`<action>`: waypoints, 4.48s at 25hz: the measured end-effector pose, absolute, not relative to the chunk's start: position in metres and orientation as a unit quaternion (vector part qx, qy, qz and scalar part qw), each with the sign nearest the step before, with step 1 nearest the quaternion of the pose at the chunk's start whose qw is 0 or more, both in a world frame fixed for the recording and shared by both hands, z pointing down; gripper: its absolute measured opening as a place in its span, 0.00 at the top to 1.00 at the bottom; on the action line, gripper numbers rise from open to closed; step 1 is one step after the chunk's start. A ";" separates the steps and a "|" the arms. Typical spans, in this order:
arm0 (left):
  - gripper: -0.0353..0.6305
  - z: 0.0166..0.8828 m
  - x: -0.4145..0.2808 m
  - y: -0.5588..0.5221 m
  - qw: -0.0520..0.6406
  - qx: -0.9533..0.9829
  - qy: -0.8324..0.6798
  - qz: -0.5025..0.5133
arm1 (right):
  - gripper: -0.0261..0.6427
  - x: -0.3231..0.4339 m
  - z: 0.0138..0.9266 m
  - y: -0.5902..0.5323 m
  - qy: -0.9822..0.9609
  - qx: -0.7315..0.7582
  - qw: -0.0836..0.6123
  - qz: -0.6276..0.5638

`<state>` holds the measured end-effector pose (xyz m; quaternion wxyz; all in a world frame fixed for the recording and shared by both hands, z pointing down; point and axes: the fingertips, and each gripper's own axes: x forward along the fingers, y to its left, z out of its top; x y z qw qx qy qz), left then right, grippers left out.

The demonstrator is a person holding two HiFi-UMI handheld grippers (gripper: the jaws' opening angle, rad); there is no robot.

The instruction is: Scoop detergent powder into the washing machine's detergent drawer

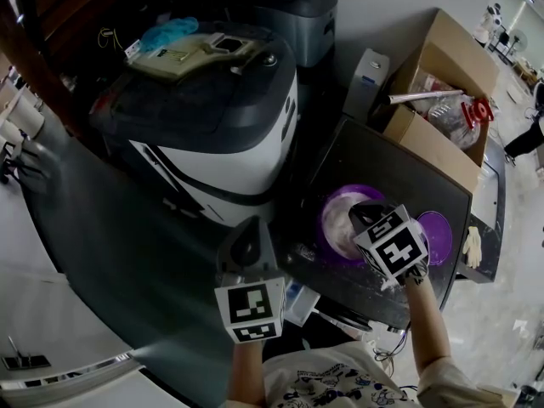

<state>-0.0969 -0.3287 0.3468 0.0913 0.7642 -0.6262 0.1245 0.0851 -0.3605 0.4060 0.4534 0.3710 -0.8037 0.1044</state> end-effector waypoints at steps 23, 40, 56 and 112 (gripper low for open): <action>0.94 0.350 -0.098 -0.330 0.095 0.769 -0.620 0.125 | 0.93 0.070 0.413 -0.343 -0.830 0.301 0.416 0.218; 0.94 0.348 -0.100 -0.334 0.093 0.775 -0.613 0.123 | 0.93 0.080 0.392 -0.345 -0.845 0.302 0.309 0.316; 0.94 0.345 -0.087 -0.336 0.083 0.804 -0.576 0.119 | 0.93 0.103 0.360 -0.340 -0.798 0.346 0.038 0.491; 0.94 0.369 -0.099 -0.137 0.103 0.698 -0.696 0.133 | 0.93 0.058 0.400 -0.177 -0.769 0.177 -0.096 0.607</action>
